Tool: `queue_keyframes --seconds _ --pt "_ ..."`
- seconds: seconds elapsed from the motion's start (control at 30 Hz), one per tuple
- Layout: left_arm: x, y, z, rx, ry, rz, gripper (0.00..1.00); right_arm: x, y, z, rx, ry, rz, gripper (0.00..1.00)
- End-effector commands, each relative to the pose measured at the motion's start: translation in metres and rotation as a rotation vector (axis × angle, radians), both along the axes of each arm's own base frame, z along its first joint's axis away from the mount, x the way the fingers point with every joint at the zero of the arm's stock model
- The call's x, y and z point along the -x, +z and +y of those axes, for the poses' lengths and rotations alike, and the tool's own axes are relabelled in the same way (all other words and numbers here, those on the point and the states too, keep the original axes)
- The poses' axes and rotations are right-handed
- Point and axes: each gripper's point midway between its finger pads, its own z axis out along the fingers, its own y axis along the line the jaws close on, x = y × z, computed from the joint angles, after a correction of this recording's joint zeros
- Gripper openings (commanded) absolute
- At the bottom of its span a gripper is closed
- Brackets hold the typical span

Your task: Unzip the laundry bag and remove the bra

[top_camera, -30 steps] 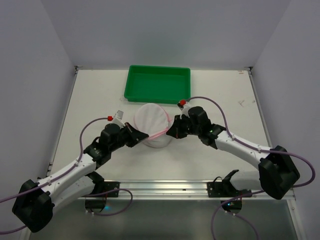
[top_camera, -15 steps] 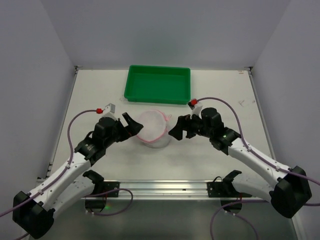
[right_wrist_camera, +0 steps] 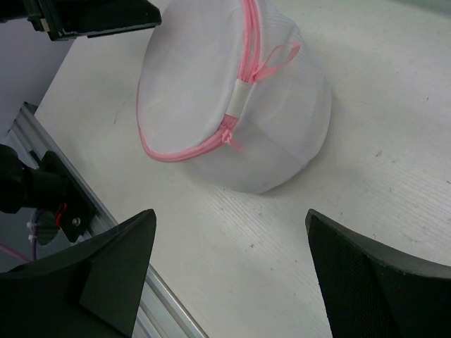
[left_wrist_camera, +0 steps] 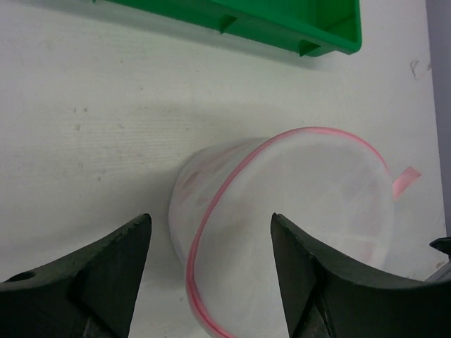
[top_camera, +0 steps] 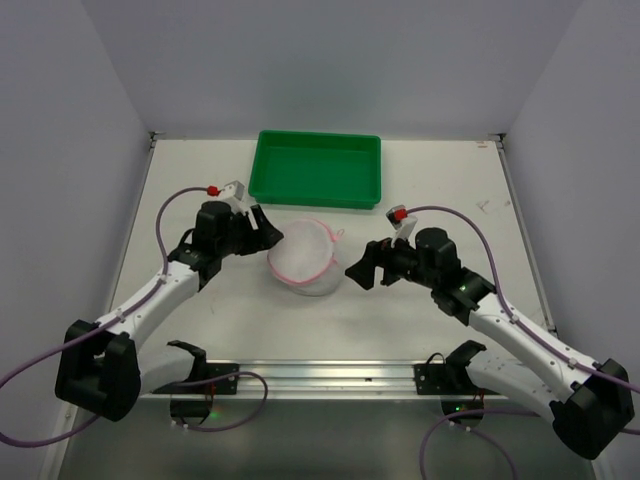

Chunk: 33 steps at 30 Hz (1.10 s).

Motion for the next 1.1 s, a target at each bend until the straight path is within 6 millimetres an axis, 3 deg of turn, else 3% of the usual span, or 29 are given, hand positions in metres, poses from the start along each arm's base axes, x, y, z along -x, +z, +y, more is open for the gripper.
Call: queue_keyframes --seconds 0.0,0.23,0.47,0.53,0.63,0.87,1.07 --pt "-0.026 0.048 -0.019 0.028 -0.14 -0.214 0.71 0.001 -0.002 -0.005 0.015 -0.011 -0.013 0.89" --pt "-0.027 0.037 -0.031 0.024 -0.225 -0.201 0.53 0.002 0.003 -0.005 -0.004 -0.014 -0.027 0.88" --pt "-0.027 0.024 -0.035 0.014 -0.267 -0.164 0.45 0.004 0.009 -0.003 -0.027 -0.008 -0.025 0.88" --pt "-0.025 0.025 -0.036 0.013 -0.286 -0.163 0.37 0.007 0.013 -0.003 -0.04 -0.003 -0.028 0.88" --pt "-0.027 0.031 -0.036 -0.004 -0.296 -0.179 0.26 0.007 0.018 -0.003 -0.055 -0.006 -0.035 0.88" --pt "-0.029 0.056 -0.027 -0.062 -0.283 -0.219 0.15 0.008 0.021 -0.006 -0.057 -0.017 -0.043 0.88" --pt "-0.021 0.082 -0.035 -0.02 -0.327 -0.253 0.08 0.01 0.021 -0.004 -0.063 -0.007 -0.03 0.88"
